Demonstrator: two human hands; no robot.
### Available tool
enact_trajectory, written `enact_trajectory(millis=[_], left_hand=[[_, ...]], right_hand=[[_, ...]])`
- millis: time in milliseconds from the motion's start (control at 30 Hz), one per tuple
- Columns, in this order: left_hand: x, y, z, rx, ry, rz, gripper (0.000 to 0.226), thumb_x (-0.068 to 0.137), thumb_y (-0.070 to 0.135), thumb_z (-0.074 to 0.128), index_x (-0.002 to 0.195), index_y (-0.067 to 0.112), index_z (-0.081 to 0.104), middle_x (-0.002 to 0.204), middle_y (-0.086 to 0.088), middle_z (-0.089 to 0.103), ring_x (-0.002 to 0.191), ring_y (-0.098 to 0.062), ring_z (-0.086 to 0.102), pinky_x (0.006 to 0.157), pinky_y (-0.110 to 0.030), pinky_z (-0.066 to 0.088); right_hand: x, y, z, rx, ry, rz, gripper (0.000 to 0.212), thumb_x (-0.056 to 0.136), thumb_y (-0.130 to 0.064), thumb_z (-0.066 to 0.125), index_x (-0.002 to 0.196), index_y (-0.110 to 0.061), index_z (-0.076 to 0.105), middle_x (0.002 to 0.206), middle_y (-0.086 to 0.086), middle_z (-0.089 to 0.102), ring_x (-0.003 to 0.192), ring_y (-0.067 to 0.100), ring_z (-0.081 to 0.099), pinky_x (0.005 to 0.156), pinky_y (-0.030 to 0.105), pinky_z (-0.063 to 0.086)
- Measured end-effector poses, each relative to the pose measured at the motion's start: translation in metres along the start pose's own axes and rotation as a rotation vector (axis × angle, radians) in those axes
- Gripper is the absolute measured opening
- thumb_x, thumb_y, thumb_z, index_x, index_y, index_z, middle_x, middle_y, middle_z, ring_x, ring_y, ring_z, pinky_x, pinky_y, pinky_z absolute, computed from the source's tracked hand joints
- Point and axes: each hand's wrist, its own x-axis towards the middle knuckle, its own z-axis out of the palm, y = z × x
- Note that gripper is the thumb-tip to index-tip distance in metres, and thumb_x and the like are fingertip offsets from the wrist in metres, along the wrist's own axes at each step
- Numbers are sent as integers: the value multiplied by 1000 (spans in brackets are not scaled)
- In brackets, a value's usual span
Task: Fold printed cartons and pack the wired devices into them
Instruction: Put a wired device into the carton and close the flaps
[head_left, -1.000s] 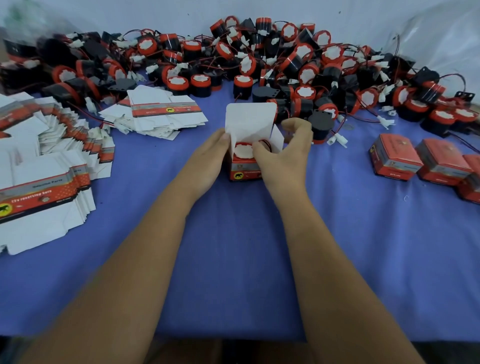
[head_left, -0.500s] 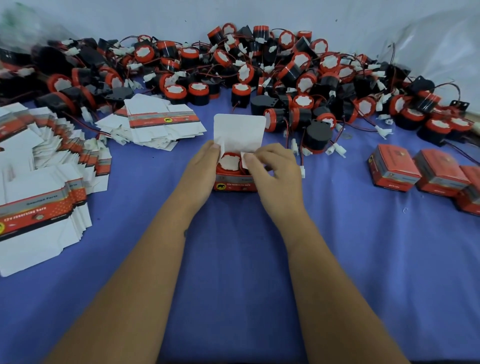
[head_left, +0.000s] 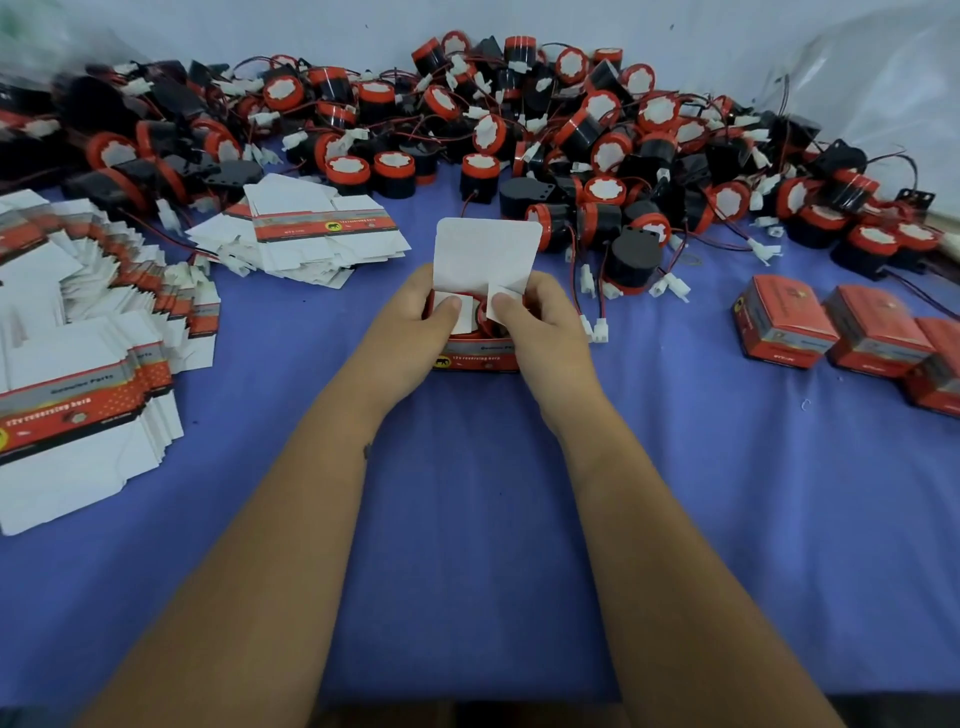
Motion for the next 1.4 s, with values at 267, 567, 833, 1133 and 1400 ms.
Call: enact_trajectory(millis=[267, 567, 833, 1133, 1400], left_hand=[[2, -3, 2, -138, 39, -75, 30, 99, 23, 48, 125, 32, 60, 114, 14, 70, 102, -3, 67, 85, -23, 53], [5, -1, 6, -50, 89, -23, 35, 93, 18, 67, 126, 18, 56, 119, 3, 65, 108, -9, 62, 87, -25, 53], [4, 0, 8, -10, 86, 5, 37, 94, 27, 65, 127, 29, 51, 114, 19, 61, 101, 6, 58, 73, -7, 47], [4, -2, -5, -201, -11, -14, 42, 92, 6, 46, 107, 39, 66, 100, 20, 73, 88, 4, 67, 68, -10, 49], [-2, -4, -6, -142, 249, 113, 38, 85, -2, 69, 75, 34, 74, 87, 14, 72, 89, -10, 66, 76, -22, 54]], right_hand=[[0, -1, -1, -36, -1, -71, 19, 90, -13, 61, 102, -28, 59, 102, -4, 68, 92, 9, 64, 70, 14, 52], [4, -4, -10, 233, -11, 112, 21, 98, -12, 52, 104, -19, 71, 97, -6, 74, 81, 3, 68, 68, 16, 53], [1, -3, -10, 105, -83, 27, 24, 97, -8, 53, 115, -15, 67, 113, 6, 71, 108, 23, 65, 92, 34, 55], [3, -1, -10, 49, -47, -56, 30, 92, -1, 57, 112, -23, 60, 111, 4, 68, 94, 26, 67, 80, 38, 59], [1, -5, -18, 103, -51, -15, 34, 89, 6, 51, 79, -18, 73, 87, -5, 70, 75, 5, 64, 63, 18, 50]])
